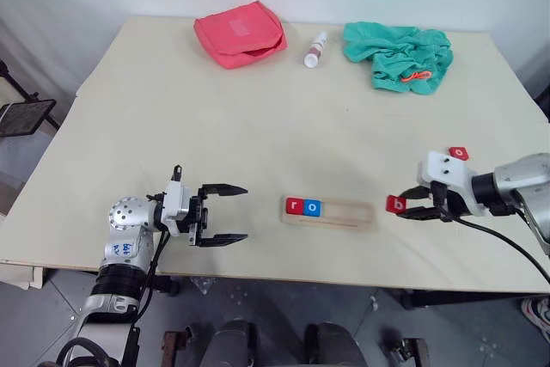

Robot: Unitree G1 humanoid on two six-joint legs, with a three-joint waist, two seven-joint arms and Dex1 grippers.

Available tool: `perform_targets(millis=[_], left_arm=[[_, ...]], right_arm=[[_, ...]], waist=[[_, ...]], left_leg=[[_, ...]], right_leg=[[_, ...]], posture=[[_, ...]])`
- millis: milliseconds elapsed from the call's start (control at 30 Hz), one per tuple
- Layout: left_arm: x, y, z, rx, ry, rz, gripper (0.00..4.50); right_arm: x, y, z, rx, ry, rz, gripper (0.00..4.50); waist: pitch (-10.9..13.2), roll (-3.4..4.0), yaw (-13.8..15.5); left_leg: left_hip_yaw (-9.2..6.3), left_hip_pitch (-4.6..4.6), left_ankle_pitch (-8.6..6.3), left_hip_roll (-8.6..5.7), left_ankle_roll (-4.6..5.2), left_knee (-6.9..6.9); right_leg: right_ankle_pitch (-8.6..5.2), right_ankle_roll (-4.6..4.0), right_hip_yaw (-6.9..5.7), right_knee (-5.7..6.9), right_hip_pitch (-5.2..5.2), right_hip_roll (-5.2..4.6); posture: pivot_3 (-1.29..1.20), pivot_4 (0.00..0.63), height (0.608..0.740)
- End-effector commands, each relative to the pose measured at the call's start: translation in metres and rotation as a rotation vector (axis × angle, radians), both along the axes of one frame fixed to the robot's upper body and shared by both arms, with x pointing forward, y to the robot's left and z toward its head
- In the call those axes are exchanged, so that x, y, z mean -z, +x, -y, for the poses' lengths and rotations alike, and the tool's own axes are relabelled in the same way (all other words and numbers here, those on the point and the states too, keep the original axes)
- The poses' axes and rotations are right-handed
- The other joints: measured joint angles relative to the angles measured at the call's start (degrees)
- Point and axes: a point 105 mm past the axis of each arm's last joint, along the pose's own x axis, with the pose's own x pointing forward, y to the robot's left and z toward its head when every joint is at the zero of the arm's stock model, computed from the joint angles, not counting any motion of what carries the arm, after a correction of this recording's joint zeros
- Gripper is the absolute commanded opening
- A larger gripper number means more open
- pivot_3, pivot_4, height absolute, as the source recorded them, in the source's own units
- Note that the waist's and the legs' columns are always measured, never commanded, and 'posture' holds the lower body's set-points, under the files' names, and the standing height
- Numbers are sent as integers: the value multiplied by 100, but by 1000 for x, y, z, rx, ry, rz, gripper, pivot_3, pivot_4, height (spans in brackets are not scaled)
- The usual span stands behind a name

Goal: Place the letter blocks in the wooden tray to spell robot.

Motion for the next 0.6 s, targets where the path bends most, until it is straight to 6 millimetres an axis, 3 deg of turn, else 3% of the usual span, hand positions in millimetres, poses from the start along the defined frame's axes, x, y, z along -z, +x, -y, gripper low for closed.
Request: perform_targets(millis=[33, 267, 600], left_arm=[[-14, 3, -1, 26, -34, 61, 4500], [-20, 4, -5, 30, -34, 64, 4500], [-19, 1, -11, 3, -15, 74, 4500]], right_arm=[[-14, -3, -30, -32, 63, 23, 1467], [4, 4, -72, -71, 63, 24, 1467], [15, 9, -93, -120, 23, 20, 1467]], waist=[[0, -1, 3], [0, -1, -28], [0, -1, -28]], left_leg=[[-1, -2, 0, 0, 0, 0], [-6, -7, 0, -6, -1, -4], [-4, -9, 0, -6, -1, -4]], right_leg=[[0, 0, 4, -1, 0, -1], [0, 0, 18, 3, -7, 0], [0, 0, 14, 13, -16, 1]], posture=[[0, 150, 740], [0, 150, 740], [0, 150, 740]])
